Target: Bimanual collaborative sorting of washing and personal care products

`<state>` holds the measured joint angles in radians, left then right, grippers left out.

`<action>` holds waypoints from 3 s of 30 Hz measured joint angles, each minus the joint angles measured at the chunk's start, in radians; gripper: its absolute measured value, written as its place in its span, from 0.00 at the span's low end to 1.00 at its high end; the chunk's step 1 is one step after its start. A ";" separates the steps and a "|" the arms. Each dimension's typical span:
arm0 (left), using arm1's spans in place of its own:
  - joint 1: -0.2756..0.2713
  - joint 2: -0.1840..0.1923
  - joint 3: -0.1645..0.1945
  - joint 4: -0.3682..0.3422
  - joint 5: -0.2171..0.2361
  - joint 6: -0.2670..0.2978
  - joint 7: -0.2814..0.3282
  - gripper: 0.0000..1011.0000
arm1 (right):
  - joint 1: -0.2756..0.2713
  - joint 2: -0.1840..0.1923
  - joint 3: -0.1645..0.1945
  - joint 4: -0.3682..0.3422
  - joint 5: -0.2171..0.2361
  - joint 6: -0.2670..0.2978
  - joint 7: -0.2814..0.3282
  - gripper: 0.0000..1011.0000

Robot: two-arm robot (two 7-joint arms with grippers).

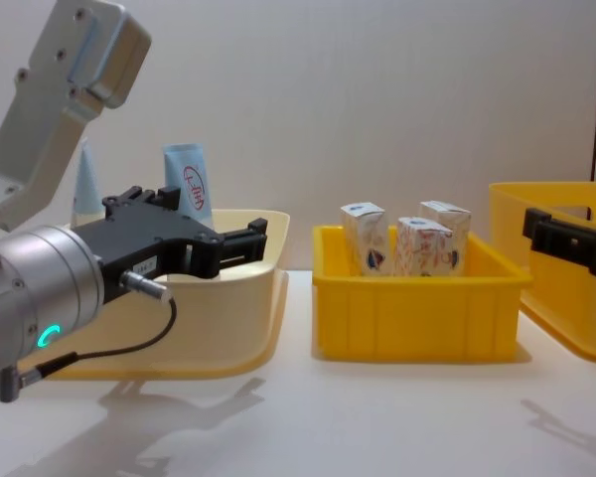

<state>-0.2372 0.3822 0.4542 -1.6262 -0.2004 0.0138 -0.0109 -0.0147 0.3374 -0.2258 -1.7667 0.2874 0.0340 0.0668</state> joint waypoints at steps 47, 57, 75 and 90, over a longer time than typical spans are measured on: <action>0.001 0.000 -0.002 0.000 0.000 0.000 0.000 0.99 | 0.000 0.000 0.000 0.000 0.000 0.000 0.000 0.99; 0.017 -0.005 -0.041 -0.011 -0.036 0.004 0.005 0.99 | 0.000 0.000 0.000 0.000 0.000 0.000 0.000 0.99; -0.002 -0.055 -0.153 0.024 -0.192 0.040 -0.028 0.99 | 0.000 0.000 0.000 0.000 0.000 0.000 0.000 0.99; -0.089 -0.081 -0.156 0.126 -0.243 0.085 -0.113 0.99 | 0.000 0.000 0.000 0.000 0.000 0.000 0.000 0.99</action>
<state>-0.3261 0.3011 0.2978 -1.5003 -0.4435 0.0987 -0.1236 -0.0147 0.3375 -0.2258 -1.7667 0.2874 0.0340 0.0668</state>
